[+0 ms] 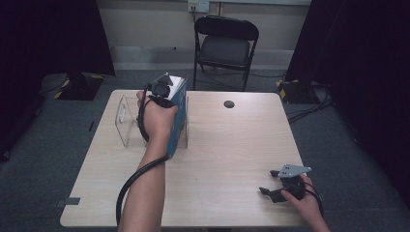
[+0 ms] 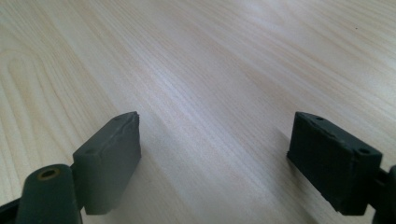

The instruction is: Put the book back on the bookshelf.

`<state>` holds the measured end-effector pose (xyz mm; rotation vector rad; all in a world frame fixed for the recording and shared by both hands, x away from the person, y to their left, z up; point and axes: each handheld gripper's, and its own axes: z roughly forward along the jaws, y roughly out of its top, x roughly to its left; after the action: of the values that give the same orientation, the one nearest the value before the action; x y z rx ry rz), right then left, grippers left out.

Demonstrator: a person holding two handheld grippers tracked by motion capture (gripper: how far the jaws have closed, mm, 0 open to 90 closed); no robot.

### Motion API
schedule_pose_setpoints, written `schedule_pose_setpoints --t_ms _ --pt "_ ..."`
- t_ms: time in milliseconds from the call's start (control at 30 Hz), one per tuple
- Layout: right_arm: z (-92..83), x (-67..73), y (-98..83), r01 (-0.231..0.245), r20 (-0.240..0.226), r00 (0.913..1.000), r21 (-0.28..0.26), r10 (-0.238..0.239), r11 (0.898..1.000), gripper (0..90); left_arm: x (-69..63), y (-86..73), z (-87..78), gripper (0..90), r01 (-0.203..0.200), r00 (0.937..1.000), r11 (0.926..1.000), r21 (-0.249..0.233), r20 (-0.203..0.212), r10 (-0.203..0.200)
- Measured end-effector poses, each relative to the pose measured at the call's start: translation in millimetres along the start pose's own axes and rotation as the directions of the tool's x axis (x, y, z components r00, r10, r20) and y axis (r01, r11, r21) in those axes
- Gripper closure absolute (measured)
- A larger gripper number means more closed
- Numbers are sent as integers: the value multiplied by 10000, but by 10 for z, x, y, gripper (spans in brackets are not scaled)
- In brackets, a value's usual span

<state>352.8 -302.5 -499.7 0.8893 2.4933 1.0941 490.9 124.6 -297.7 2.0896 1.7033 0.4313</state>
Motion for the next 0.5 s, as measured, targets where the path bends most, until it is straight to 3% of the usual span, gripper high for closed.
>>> schedule_pose_setpoints --t_ms 233,367,500 --pt "0 0 0 10 0 10000 -4 -10 10000 160 -3 43 29 574 -255 9996 9996 120 135 254" --pt "0 0 0 9 0 10000 -3 -9 10000 160 -13 61 50 588 -244 9996 9991 344 153 239" --pt "0 0 -1 7 2 10000 -4 -7 10000 160 -15 48 47 608 -102 9999 9997 235 139 99"
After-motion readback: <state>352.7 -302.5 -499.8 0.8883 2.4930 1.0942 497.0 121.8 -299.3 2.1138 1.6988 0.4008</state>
